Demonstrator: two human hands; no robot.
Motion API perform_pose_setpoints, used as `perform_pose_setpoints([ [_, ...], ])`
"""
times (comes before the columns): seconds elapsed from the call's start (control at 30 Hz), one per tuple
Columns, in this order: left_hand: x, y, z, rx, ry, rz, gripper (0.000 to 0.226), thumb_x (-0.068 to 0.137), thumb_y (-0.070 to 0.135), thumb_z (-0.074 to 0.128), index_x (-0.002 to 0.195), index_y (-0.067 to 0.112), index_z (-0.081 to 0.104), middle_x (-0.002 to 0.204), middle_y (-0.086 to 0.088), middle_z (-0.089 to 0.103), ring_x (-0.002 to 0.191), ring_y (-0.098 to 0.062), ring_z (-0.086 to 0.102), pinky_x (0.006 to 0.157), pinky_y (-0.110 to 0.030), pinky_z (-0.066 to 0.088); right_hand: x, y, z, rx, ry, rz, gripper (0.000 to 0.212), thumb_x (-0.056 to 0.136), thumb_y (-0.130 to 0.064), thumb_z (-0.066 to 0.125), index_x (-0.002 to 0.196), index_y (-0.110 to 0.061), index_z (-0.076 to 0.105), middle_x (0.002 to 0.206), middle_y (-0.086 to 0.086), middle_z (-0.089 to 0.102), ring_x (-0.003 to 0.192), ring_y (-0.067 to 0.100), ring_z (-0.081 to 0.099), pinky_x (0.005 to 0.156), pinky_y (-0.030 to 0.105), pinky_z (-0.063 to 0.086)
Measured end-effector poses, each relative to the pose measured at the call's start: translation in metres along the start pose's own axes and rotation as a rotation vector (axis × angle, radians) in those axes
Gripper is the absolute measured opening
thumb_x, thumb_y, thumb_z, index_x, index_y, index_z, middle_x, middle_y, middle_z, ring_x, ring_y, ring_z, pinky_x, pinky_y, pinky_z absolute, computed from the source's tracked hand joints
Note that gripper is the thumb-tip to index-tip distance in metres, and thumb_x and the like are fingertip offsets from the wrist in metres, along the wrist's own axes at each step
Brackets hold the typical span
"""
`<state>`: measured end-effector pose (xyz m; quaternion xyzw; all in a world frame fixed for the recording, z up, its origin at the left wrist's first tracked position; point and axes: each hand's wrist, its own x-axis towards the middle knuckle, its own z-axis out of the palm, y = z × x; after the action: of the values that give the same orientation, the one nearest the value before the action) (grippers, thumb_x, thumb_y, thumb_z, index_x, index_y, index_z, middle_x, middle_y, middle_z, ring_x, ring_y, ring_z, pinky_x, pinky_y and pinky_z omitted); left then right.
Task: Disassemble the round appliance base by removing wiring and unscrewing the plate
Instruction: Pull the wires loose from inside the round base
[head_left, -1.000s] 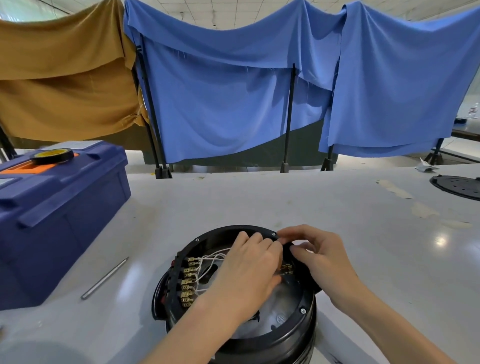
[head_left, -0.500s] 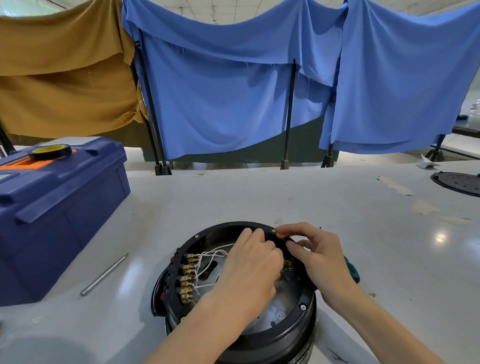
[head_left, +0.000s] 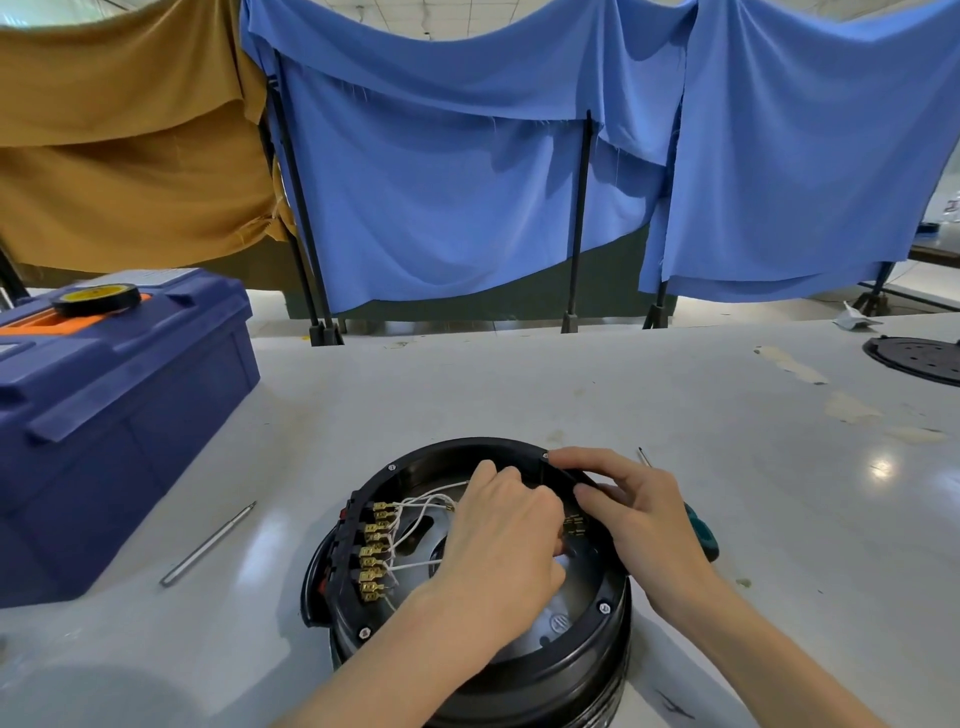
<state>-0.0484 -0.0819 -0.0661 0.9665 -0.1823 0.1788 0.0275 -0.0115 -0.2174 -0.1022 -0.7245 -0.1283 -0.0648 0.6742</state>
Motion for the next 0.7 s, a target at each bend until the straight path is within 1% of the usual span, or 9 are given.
perform_pose_setpoints([
  [0.03,0.001,0.002,-0.003,0.064,0.005,0.021,0.011,0.07,0.03,0.071,0.074,0.02,0.07,0.069,0.0,0.061,0.068,-0.017,0.037,0.068,-0.028,0.02,0.0,0.0,0.0,0.002,0.001,0.002,0.043,0.087,0.011,0.051,0.096,-0.023,0.076,0.1,-0.005,0.075,0.098,0.021,0.069,0.093,0.048,0.052],
  [0.1,0.002,0.004,-0.009,0.13,-0.074,0.06,0.024,0.038,0.034,0.08,0.044,0.024,0.059,0.043,0.008,0.051,0.048,-0.012,0.039,0.06,-0.026,0.022,0.0,0.0,-0.001,0.004,-0.002,0.001,0.043,0.087,0.012,0.05,0.097,-0.021,0.076,0.1,-0.006,0.075,0.099,0.016,0.069,0.094,0.044,0.053],
  [0.13,0.003,0.003,-0.01,0.153,-0.055,0.072,0.027,0.03,0.034,0.078,0.037,0.024,0.054,0.037,0.01,0.046,0.042,-0.01,0.039,0.058,-0.025,0.02,0.0,0.0,-0.001,0.004,-0.004,-0.003,0.044,0.087,0.013,0.05,0.097,-0.02,0.076,0.1,-0.006,0.075,0.099,0.014,0.069,0.093,0.041,0.054],
  [0.2,0.004,0.001,-0.007,0.169,0.003,0.085,0.023,0.028,0.032,0.073,0.034,0.023,0.053,0.035,0.011,0.045,0.04,-0.009,0.038,0.057,-0.024,0.018,0.0,0.0,-0.002,0.005,-0.009,-0.008,0.044,0.087,0.014,0.049,0.095,-0.02,0.076,0.099,-0.008,0.075,0.097,0.01,0.069,0.091,0.036,0.055],
  [0.27,0.006,0.0,-0.009,0.112,0.007,0.084,0.011,0.037,0.026,0.066,0.037,0.023,0.055,0.038,0.009,0.047,0.042,-0.011,0.039,0.059,-0.023,0.016,0.0,0.0,-0.002,0.004,-0.011,-0.014,0.046,0.087,0.014,0.048,0.094,-0.022,0.076,0.099,-0.009,0.075,0.096,0.009,0.07,0.089,0.033,0.056],
  [0.33,0.007,0.001,-0.008,0.071,-0.023,0.067,0.003,0.052,0.018,0.061,0.05,0.02,0.062,0.049,0.003,0.055,0.052,-0.016,0.042,0.063,-0.024,0.019,0.0,0.001,-0.002,0.007,-0.008,-0.013,0.047,0.087,0.014,0.048,0.093,-0.022,0.077,0.099,-0.01,0.075,0.096,0.01,0.07,0.087,0.035,0.057],
  [0.47,0.01,-0.006,0.003,0.041,-0.028,0.034,0.021,0.079,0.01,0.046,0.087,0.012,0.066,0.085,-0.006,0.064,0.075,-0.022,0.038,0.069,-0.025,0.013,0.0,0.001,-0.003,0.003,-0.009,-0.012,0.047,0.088,0.013,0.048,0.092,-0.024,0.077,0.099,-0.009,0.075,0.094,0.015,0.07,0.085,0.041,0.056],
  [0.6,0.008,-0.006,0.004,0.048,-0.035,0.02,0.02,0.081,0.011,0.043,0.088,0.013,0.062,0.088,-0.005,0.06,0.078,-0.02,0.033,0.068,-0.023,0.011,-0.001,0.0,-0.004,0.002,-0.017,-0.022,0.046,0.088,0.013,0.048,0.092,-0.022,0.077,0.099,-0.009,0.075,0.096,0.011,0.07,0.087,0.036,0.056],
  [0.7,0.009,-0.004,0.004,0.082,-0.066,0.044,0.02,0.081,0.009,0.043,0.088,0.012,0.061,0.088,-0.006,0.06,0.085,-0.023,0.042,0.066,-0.024,0.01,-0.001,0.0,-0.004,0.0,-0.018,-0.026,0.045,0.088,0.013,0.048,0.093,-0.022,0.077,0.098,-0.009,0.076,0.096,0.01,0.07,0.087,0.031,0.056],
])
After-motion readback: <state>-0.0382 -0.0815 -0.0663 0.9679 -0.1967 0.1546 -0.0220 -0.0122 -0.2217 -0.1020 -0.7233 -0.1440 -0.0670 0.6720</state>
